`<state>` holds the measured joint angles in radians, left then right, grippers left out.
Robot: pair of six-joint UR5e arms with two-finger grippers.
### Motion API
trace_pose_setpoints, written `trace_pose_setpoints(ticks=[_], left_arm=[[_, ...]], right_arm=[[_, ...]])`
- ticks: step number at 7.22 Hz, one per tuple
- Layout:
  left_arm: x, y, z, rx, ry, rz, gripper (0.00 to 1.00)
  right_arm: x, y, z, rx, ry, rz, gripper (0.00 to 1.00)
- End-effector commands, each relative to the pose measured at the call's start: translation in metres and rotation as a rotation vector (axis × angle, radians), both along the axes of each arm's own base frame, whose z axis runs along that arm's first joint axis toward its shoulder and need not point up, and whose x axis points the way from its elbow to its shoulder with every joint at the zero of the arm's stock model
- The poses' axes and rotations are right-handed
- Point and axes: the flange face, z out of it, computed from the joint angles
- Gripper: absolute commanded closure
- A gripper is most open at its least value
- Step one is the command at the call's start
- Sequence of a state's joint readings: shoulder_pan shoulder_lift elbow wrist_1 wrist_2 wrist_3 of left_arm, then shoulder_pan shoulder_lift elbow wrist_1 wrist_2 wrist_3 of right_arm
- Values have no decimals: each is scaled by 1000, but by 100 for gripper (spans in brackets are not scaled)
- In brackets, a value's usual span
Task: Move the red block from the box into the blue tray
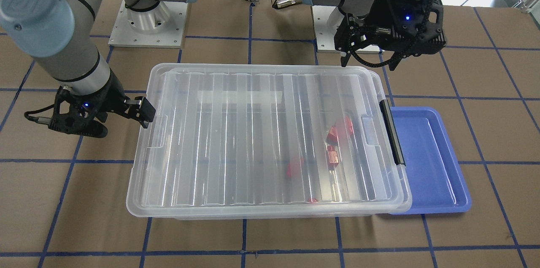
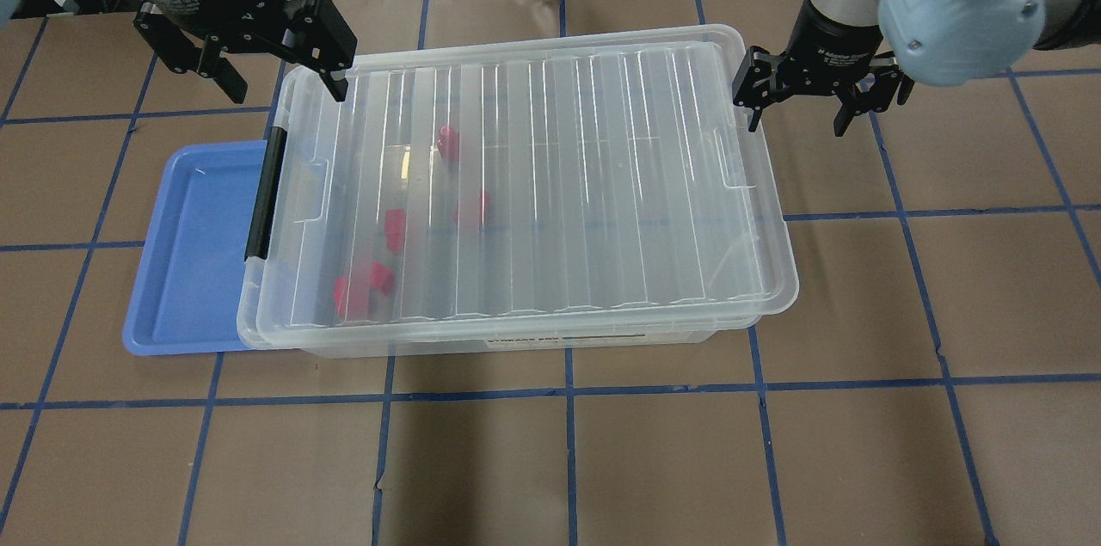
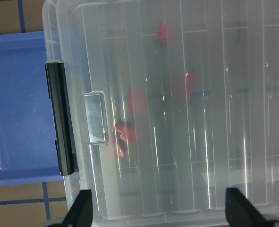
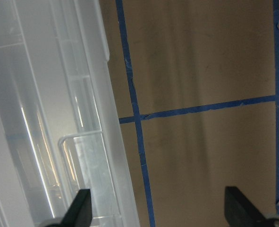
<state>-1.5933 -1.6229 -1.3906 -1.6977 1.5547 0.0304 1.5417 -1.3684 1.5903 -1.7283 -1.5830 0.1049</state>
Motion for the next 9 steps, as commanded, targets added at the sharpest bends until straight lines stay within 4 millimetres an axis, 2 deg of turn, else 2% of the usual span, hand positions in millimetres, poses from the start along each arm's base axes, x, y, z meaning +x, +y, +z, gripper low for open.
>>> trace_pose_setpoints(ticks=[1, 2, 3, 4, 5, 6, 8, 9], left_arm=[[2, 1, -3, 7, -10, 2, 0], [2, 3, -2, 9, -15, 1, 0], [9, 2, -9, 22, -4, 16, 0], [8, -11, -28, 35, -9, 33, 0], [6, -11, -37, 29, -9, 12, 0], [5, 1, -46, 47, -11, 7, 0], [9, 8, -34, 27, -18, 16, 0], [11, 22, -22, 31, -27, 17, 0]], right_arm=[[0, -9, -23, 37, -1, 2, 0], [0, -13, -33, 52, -2, 2, 0], [-1, -18, -38, 45, 0, 2, 0], [-2, -20, -39, 31, 7, 12, 0], [-9, -21, -40, 32, 33, 9, 0], [-19, -24, -42, 37, 34, -6, 0], [-52, -28, -41, 38, 29, 0, 0], [-71, -32, -37, 33, 33, 5, 0]])
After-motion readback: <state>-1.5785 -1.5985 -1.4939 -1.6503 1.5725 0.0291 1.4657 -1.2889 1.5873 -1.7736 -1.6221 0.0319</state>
